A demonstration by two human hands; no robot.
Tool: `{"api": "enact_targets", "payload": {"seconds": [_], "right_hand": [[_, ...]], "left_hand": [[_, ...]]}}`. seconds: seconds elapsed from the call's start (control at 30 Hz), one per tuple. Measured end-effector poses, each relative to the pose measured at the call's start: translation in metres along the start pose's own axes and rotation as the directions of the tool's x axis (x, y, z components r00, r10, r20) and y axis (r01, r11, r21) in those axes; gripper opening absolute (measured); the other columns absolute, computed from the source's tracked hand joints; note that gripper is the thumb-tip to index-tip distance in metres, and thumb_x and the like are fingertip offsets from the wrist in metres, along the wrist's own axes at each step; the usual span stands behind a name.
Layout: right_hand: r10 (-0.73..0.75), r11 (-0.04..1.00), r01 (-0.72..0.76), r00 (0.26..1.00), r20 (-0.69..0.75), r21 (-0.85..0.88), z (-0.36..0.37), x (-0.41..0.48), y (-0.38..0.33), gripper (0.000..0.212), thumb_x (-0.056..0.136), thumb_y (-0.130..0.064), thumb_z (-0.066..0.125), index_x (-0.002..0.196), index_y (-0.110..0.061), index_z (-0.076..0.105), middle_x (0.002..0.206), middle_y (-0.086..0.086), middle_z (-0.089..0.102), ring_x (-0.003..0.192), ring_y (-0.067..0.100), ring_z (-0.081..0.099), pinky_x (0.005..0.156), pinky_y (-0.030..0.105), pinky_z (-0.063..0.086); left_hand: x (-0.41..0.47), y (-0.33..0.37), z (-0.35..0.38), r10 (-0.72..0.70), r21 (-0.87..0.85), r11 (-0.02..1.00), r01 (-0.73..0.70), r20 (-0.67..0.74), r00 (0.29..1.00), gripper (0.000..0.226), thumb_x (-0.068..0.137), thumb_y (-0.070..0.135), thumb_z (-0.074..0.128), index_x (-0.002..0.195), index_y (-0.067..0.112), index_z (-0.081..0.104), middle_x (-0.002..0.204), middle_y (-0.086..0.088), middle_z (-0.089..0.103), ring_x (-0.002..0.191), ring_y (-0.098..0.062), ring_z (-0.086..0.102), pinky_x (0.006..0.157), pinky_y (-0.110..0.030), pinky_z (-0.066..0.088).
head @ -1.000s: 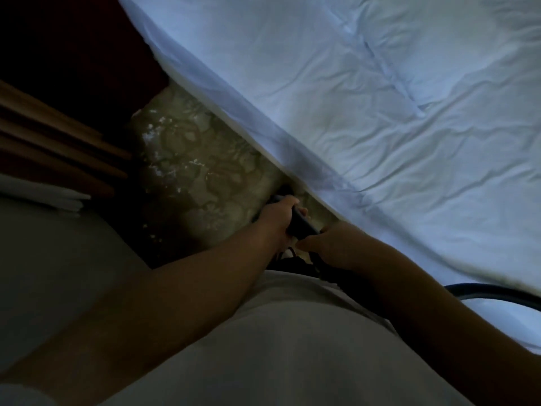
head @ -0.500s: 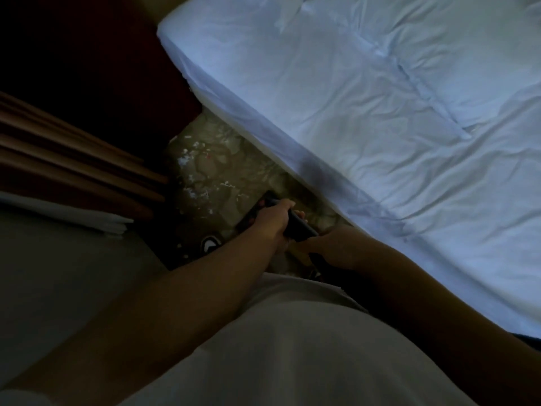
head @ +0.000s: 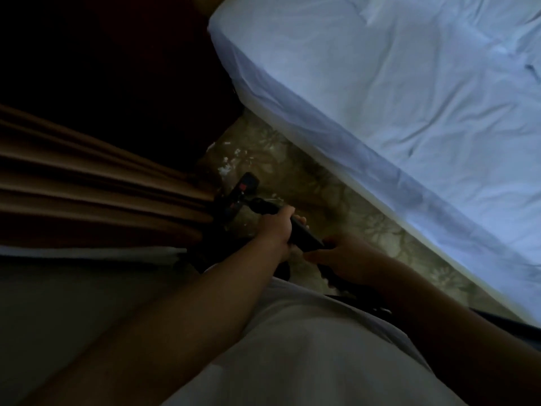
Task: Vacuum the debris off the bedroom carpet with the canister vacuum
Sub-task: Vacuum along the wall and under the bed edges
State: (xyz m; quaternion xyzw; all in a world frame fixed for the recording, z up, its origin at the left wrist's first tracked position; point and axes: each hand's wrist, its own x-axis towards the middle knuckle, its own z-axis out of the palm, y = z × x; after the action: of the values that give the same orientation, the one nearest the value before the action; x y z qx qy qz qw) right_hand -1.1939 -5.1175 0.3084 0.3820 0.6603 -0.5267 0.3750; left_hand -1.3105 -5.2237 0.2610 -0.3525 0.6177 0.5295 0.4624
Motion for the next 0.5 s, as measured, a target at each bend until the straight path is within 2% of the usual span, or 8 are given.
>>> {"api": "enact_targets", "payload": {"seconds": [0.07, 0.13, 0.23, 0.4, 0.5], "right_hand": [[-0.013, 1.0, 0.012, 1.0, -0.003, -0.019, 0.006, 0.022, -0.02, 0.034, 0.096, -0.043, 0.075, 0.102, -0.01, 0.074, 0.092, 0.018, 0.078, 0.067, 0.025, 0.072, 0.065, 0.036, 0.06], [-0.037, 0.998, 0.037, 0.999, -0.007, -0.045, 0.011, 0.042, -0.038, 0.035, 0.095, -0.045, 0.074, 0.1, -0.011, 0.074, 0.092, 0.018, 0.078, 0.068, 0.025, 0.072, 0.069, 0.041, 0.062], [-0.076, 0.995, 0.074, 0.997, -0.019, -0.07, 0.01, 0.06, -0.061, 0.034, 0.094, -0.047, 0.074, 0.1, -0.014, 0.073, 0.092, 0.016, 0.078, 0.073, 0.027, 0.074, 0.077, 0.047, 0.064], [-0.109, 0.987, 0.104, 0.993, -0.037, -0.124, 0.004, 0.061, -0.07, 0.036, 0.093, -0.051, 0.074, 0.096, -0.015, 0.073, 0.089, 0.014, 0.078, 0.081, 0.033, 0.078, 0.078, 0.053, 0.064], [-0.09, 0.994, 0.088, 0.995, -0.034, -0.064, -0.001, 0.05, -0.07, 0.032, 0.094, -0.047, 0.074, 0.101, -0.015, 0.075, 0.086, 0.013, 0.079, 0.073, 0.029, 0.077, 0.072, 0.046, 0.065]], "left_hand": [[0.018, 0.019, -0.012, 0.024, 0.013, 1.0, -0.024, 0.0, 1.0, 0.016, 0.1, 0.019, 0.059, 0.105, 0.004, 0.058, 0.078, -0.008, 0.065, 0.071, -0.023, 0.065, 0.077, -0.043, 0.058], [0.038, 0.036, -0.022, 0.044, 0.031, 0.999, -0.044, 0.01, 0.999, 0.017, 0.102, 0.02, 0.058, 0.096, 0.005, 0.058, 0.079, -0.009, 0.064, 0.072, -0.024, 0.064, 0.076, -0.044, 0.057], [0.056, 0.058, -0.027, 0.075, 0.001, 0.997, -0.075, 0.012, 0.997, 0.014, 0.102, 0.018, 0.058, 0.1, 0.005, 0.054, 0.079, -0.009, 0.063, 0.072, -0.023, 0.063, 0.087, -0.046, 0.058], [0.063, 0.066, -0.025, 0.077, -0.007, 0.997, -0.077, 0.032, 0.997, 0.014, 0.103, 0.015, 0.056, 0.092, 0.008, 0.05, 0.082, -0.01, 0.06, 0.073, -0.023, 0.062, 0.088, -0.046, 0.057], [0.055, 0.07, -0.021, 0.077, -0.003, 0.997, -0.077, 0.048, 0.996, 0.011, 0.103, 0.014, 0.057, 0.097, 0.006, 0.05, 0.084, -0.01, 0.06, 0.072, -0.021, 0.063, 0.083, -0.043, 0.059]]}}
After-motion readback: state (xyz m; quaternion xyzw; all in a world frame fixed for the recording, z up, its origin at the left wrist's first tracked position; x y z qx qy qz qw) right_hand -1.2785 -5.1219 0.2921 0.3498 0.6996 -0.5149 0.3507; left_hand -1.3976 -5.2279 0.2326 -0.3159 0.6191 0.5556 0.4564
